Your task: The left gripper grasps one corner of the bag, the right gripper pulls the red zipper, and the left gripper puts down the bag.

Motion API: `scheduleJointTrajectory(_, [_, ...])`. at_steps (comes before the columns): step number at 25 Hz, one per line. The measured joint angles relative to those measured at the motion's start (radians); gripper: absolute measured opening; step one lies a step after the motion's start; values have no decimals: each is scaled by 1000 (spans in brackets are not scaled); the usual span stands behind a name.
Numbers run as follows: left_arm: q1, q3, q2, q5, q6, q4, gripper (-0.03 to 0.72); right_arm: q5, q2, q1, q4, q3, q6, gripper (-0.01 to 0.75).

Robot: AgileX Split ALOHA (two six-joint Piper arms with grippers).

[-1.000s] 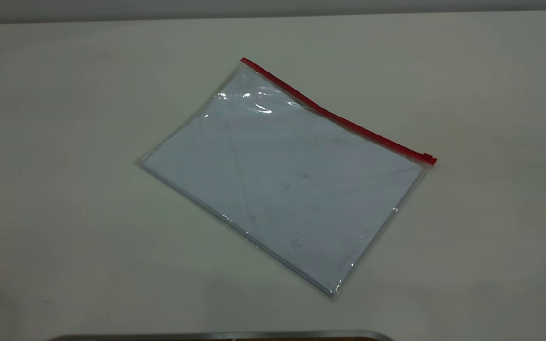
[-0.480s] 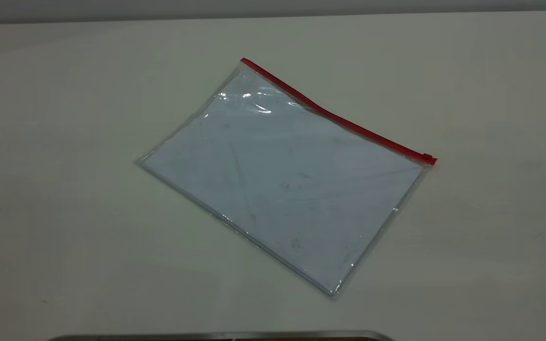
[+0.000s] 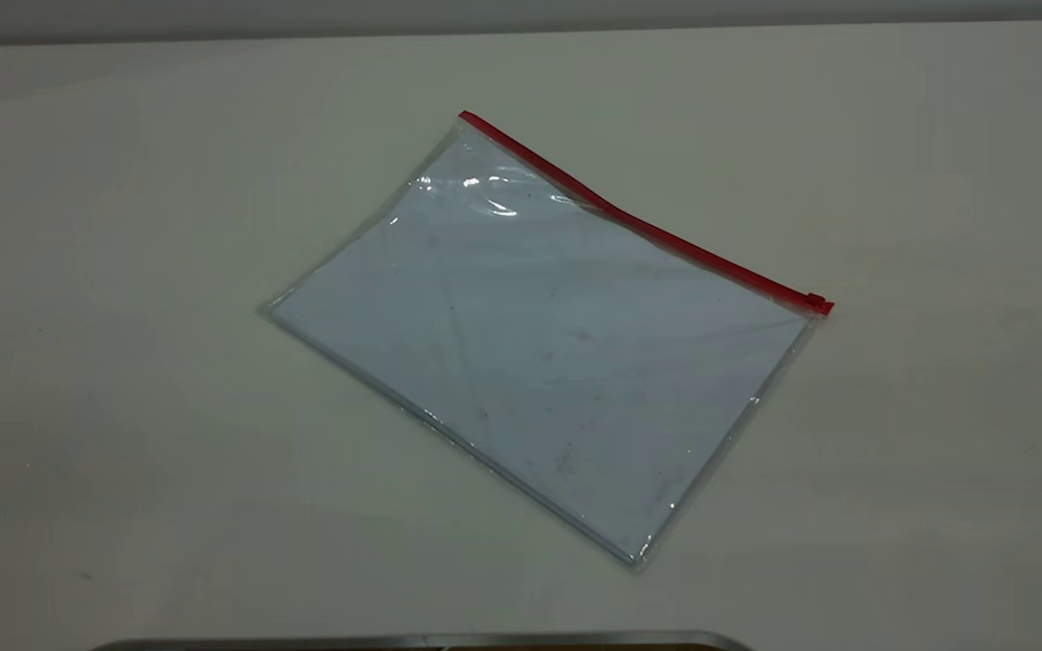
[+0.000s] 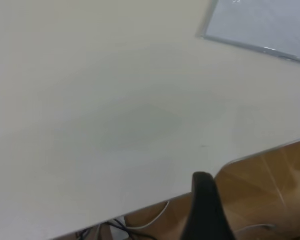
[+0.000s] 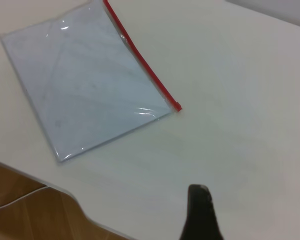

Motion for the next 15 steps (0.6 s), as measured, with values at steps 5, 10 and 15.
scheduleJointTrajectory(5, [0,28,-1,-18,-1,-37,590,-1,0,0,14,0,1,576])
scheduleJointTrajectory(10, [0,29,-1,-24,-2,-37,590,-1,0,0,22,1,3,576])
scheduleJointTrajectory(15, [0,29,-1,-24,-2,-37,590,-2,0,0,22,2,3,576])
